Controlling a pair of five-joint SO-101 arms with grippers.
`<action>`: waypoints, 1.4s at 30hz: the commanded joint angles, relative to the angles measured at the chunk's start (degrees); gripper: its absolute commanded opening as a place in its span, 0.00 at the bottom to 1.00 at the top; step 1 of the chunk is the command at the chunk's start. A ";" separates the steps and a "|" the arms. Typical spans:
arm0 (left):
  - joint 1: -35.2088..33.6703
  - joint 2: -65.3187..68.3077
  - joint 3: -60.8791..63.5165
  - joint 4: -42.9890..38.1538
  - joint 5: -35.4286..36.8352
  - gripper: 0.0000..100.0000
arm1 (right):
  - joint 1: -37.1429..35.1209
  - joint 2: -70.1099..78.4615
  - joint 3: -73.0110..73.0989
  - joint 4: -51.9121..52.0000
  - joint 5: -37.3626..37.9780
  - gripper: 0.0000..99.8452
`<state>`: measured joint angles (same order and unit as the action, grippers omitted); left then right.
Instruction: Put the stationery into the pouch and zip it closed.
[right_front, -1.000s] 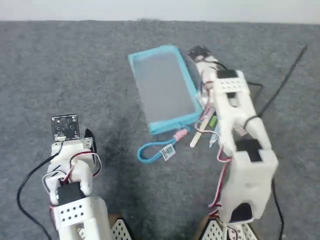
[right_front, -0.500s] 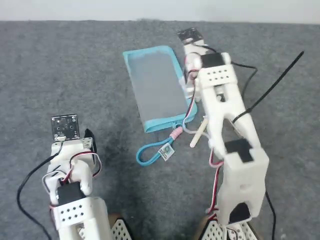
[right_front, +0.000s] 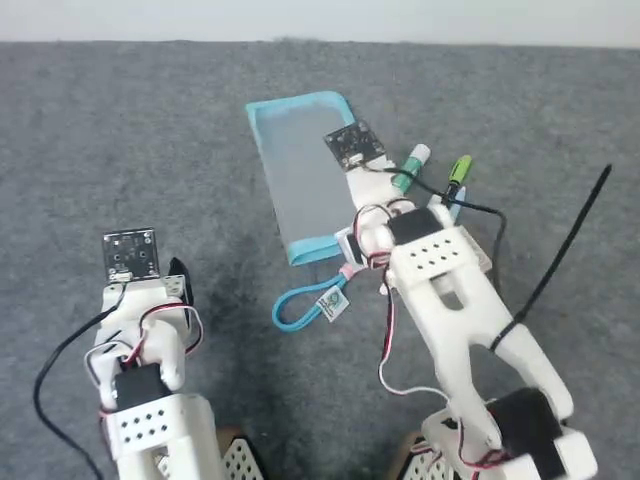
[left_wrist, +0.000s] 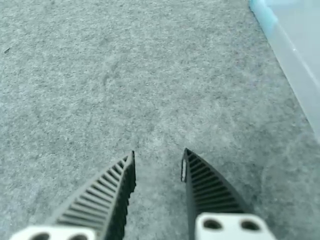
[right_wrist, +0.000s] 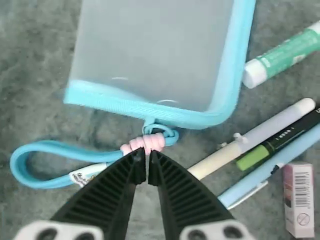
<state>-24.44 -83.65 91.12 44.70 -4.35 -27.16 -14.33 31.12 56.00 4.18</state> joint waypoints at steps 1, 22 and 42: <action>0.35 -1.41 -2.51 -1.58 0.53 0.15 | -0.13 -3.38 0.70 -1.54 -0.62 0.01; 0.44 -1.49 -2.33 -1.93 0.62 0.15 | -4.09 2.95 10.55 -15.96 -16.09 0.02; 0.44 -1.49 -2.33 -1.93 0.62 0.15 | -3.38 10.59 5.19 -14.02 -24.26 0.17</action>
<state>-24.26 -83.65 91.12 44.70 -4.35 -30.95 -4.84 39.74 43.60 -19.30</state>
